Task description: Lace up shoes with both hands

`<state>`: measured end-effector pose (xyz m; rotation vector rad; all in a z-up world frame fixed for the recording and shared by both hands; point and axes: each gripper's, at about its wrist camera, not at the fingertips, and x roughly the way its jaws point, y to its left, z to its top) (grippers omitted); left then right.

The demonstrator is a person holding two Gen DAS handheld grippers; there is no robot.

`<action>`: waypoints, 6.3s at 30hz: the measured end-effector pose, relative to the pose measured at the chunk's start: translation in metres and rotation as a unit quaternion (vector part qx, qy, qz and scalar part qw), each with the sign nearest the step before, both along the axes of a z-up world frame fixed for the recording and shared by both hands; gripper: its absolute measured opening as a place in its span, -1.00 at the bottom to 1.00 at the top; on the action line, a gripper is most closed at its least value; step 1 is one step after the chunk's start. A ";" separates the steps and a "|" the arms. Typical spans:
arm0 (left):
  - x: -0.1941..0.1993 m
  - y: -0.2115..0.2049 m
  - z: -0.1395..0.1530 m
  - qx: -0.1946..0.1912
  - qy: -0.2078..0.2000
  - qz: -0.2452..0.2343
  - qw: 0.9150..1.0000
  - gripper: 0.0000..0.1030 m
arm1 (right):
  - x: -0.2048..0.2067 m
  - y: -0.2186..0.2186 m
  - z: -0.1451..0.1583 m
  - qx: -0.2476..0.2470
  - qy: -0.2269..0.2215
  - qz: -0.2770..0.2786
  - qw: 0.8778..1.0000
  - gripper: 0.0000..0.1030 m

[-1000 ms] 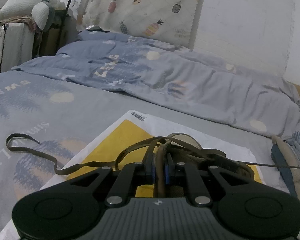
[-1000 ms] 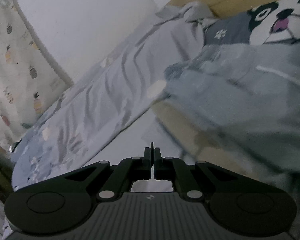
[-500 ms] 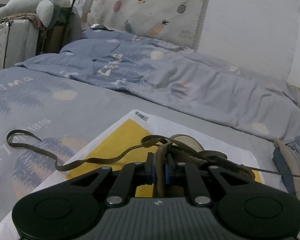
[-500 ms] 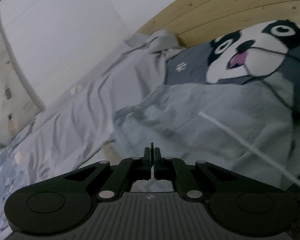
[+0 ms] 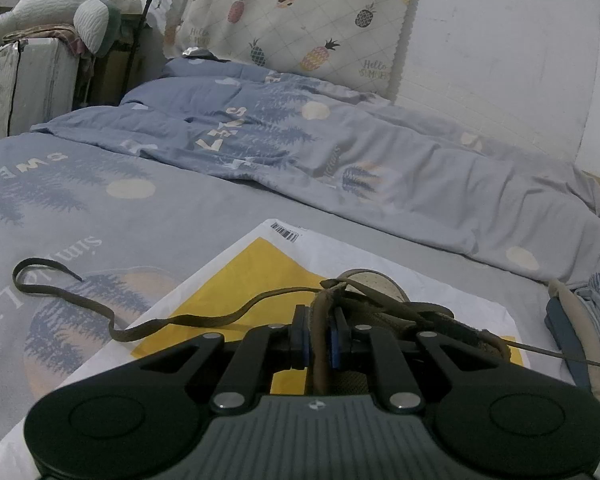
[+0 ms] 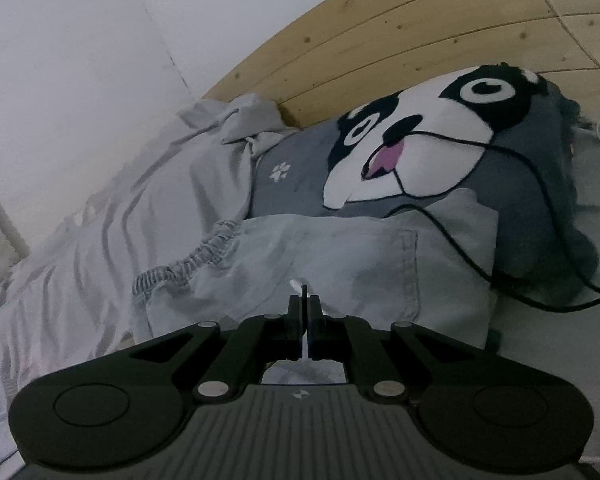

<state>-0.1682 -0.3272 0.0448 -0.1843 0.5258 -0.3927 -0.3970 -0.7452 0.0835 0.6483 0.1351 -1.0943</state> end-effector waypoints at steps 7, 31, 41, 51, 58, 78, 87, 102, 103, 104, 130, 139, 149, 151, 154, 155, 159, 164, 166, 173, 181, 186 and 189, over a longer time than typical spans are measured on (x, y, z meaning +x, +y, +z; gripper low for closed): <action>0.002 0.002 0.000 -0.001 0.003 -0.002 1.000 -0.82 | 0.003 0.003 0.003 -0.008 0.021 -0.020 1.000 -0.97; 0.038 0.064 0.000 -0.235 0.108 -0.025 0.966 -0.69 | 0.117 0.169 0.033 -0.100 0.044 0.310 0.944 0.02; 0.081 0.073 -0.039 -0.319 0.226 0.006 0.920 -0.67 | 0.165 0.286 -0.006 -0.146 0.130 0.494 0.847 0.01; 0.095 0.065 -0.049 -0.340 0.237 0.003 0.910 -0.67 | 0.176 0.289 -0.019 -0.124 0.139 0.493 0.850 -0.55; 0.097 0.066 -0.053 -0.343 0.243 0.026 0.907 -0.88 | 0.179 0.299 -0.027 -0.125 0.148 0.469 0.861 -0.55; 0.100 0.085 -0.034 -0.339 0.182 0.059 0.921 -1.00 | 0.188 0.295 -0.037 -0.090 0.153 0.416 0.892 -0.74; 0.100 0.094 -0.028 -0.336 0.168 0.071 0.924 -1.00 | 0.189 0.292 -0.037 -0.087 0.151 0.415 0.893 -0.74; 0.095 0.094 -0.011 -0.264 0.157 0.085 0.948 -0.28 | 0.182 0.286 -0.031 -0.073 0.124 0.432 0.890 -0.49; 0.094 0.094 -0.011 -0.262 0.156 0.083 0.949 -0.14 | 0.180 0.285 -0.030 -0.073 0.118 0.435 0.890 -0.39; 0.092 0.093 -0.010 -0.259 0.155 0.079 0.950 -0.10 | 0.177 0.285 -0.029 -0.072 0.110 0.439 0.889 -0.25; 0.020 0.033 0.037 -0.212 0.019 -0.137 0.967 0.09 | 0.014 0.060 -0.006 0.043 -0.149 0.162 0.975 -0.10; 0.005 0.015 0.032 -0.192 0.024 -0.177 0.965 0.09 | -0.017 0.027 -0.031 0.142 -0.184 0.096 0.968 -0.10; 0.004 0.013 0.029 -0.184 0.032 -0.181 0.966 0.09 | -0.028 0.020 -0.044 0.186 -0.177 0.062 0.965 -0.14; 0.004 0.013 0.028 -0.183 0.034 -0.182 0.966 0.09 | -0.028 0.021 -0.044 0.190 -0.182 0.058 0.963 -0.14; 0.005 0.011 0.028 -0.182 0.034 -0.183 0.966 0.09 | -0.026 0.021 -0.046 0.189 -0.182 0.053 0.964 -0.14; 0.005 0.011 0.028 -0.181 0.033 -0.184 0.966 0.09 | -0.025 0.020 -0.048 0.190 -0.183 0.051 0.963 -0.14; 0.006 0.010 0.026 -0.178 0.031 -0.185 0.966 0.09 | -0.017 0.014 -0.053 0.188 -0.186 0.044 0.963 -0.14; 0.006 0.010 0.025 -0.179 0.033 -0.183 0.966 0.09 | -0.010 0.014 -0.056 0.177 -0.184 0.039 0.966 -0.14; 0.006 0.010 0.025 -0.180 0.033 -0.183 0.966 0.09 | -0.008 0.015 -0.056 0.171 -0.178 0.039 0.968 -0.15; 0.005 0.011 0.025 -0.182 0.032 -0.182 0.966 0.09 | -0.002 0.018 -0.055 0.152 -0.136 0.036 0.978 -0.49; 0.007 0.014 0.026 -0.187 0.033 -0.179 0.965 0.09 | 0.015 0.024 -0.049 0.116 -0.059 0.037 0.991 -0.93; 0.010 0.018 0.028 -0.191 0.029 -0.176 0.965 0.08 | 0.037 0.043 -0.036 0.067 -0.029 0.089 0.993 -0.96; 0.016 0.024 0.028 -0.204 0.035 -0.174 0.963 0.08 | 0.065 0.079 -0.016 -0.012 0.011 0.154 0.988 -0.96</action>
